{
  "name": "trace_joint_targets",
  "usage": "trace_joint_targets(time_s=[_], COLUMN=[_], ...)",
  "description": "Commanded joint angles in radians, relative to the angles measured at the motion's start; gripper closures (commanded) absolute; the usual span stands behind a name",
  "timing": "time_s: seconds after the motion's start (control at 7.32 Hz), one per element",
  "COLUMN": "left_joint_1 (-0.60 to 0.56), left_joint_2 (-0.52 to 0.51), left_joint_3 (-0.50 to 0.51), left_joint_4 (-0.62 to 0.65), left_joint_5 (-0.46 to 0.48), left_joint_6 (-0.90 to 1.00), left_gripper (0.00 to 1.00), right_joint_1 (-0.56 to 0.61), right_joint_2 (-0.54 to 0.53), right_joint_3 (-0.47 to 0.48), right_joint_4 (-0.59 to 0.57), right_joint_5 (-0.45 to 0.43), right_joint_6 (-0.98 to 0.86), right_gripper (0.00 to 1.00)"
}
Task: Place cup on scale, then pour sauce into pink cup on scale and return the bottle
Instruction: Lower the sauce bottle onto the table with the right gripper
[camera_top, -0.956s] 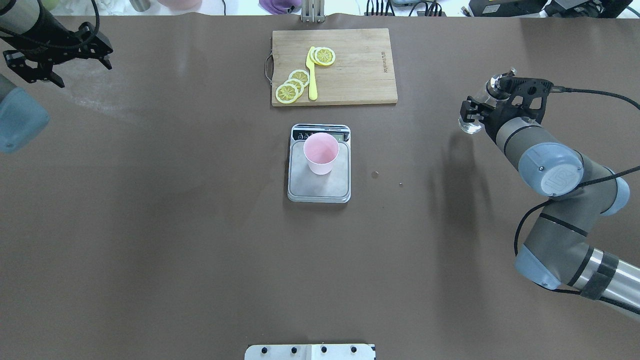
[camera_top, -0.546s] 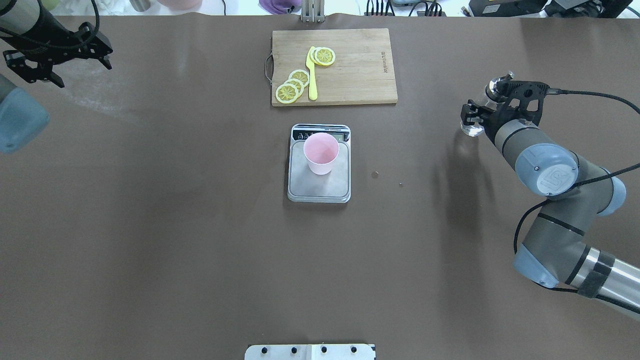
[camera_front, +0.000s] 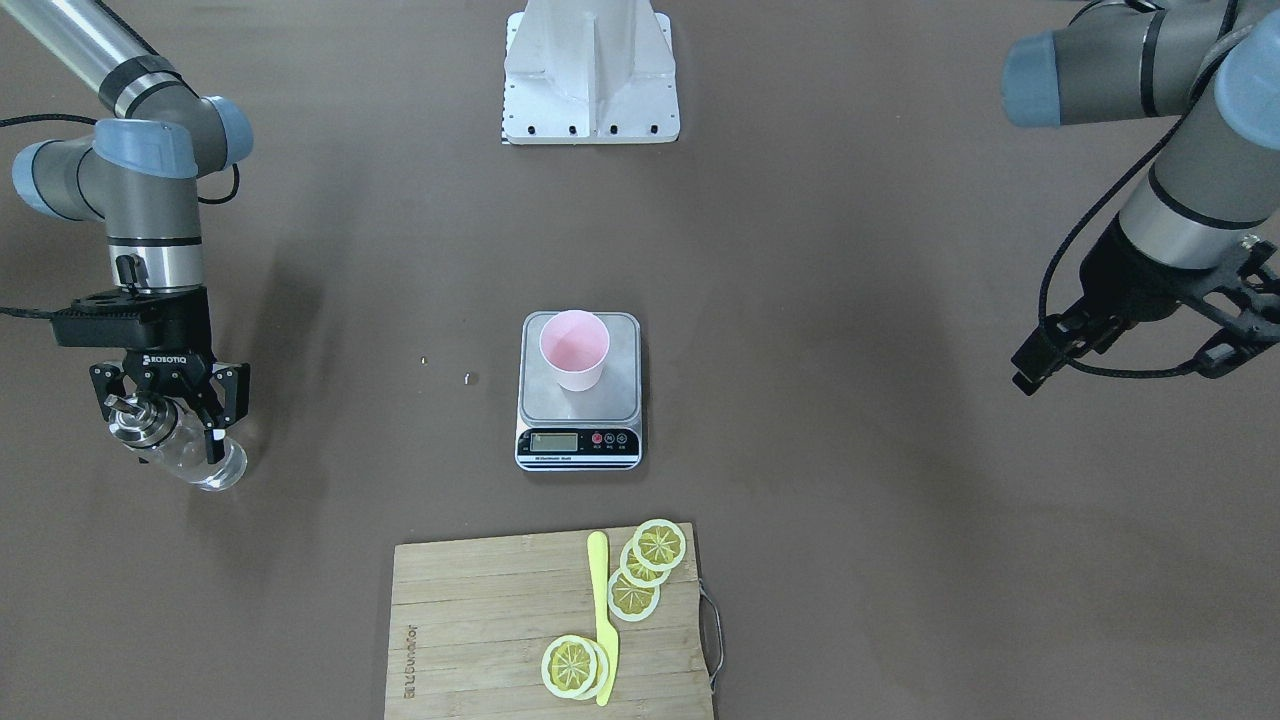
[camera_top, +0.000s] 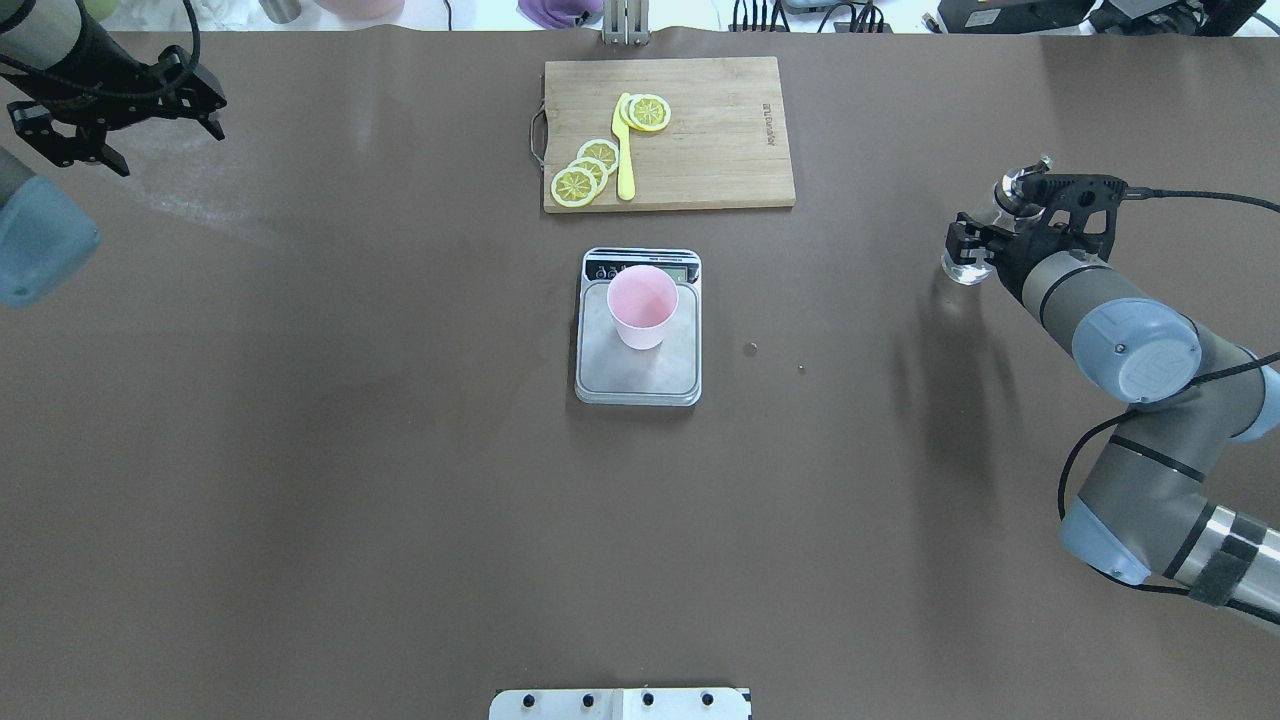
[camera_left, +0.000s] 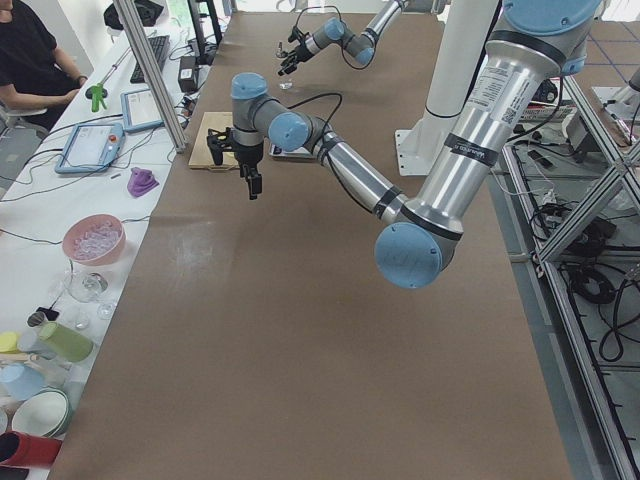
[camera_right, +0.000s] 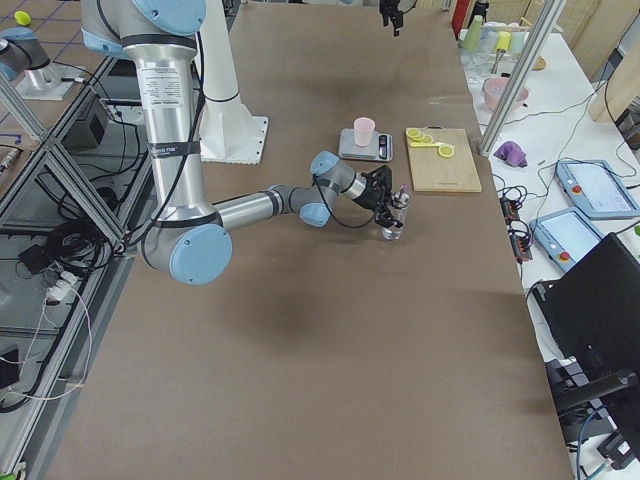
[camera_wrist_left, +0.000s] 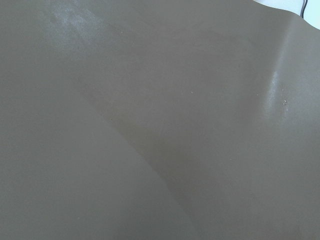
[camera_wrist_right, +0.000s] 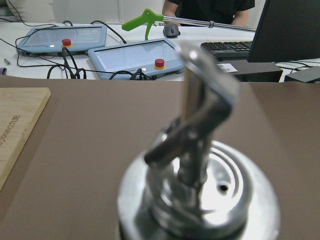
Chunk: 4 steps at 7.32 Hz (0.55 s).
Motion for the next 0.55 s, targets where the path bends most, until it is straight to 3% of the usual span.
trace_joint_targets(time_s=[0.0, 0.14, 0.41], left_joint_1=[0.0, 0.0, 0.0], left_joint_2=[-0.001, -0.001, -0.001], left_joint_3=[0.002, 0.0, 0.0], left_joint_4=[0.0, -0.001, -0.001], left_joint_5=[-0.001, -0.001, 0.001], left_joint_6=[0.0, 0.0, 0.0], left_gripper=[0.02, 0.02, 0.02], right_joint_1=[0.002, 0.002, 0.0], right_joint_2=[-0.007, -0.005, -0.002], right_joint_3=[-0.001, -0.002, -0.024], right_joint_4=[0.016, 0.016, 0.018], right_joint_5=[0.002, 0.001, -0.002], right_joint_6=[-0.004, 0.002, -0.001], right_gripper=[1.0, 0.95, 0.68])
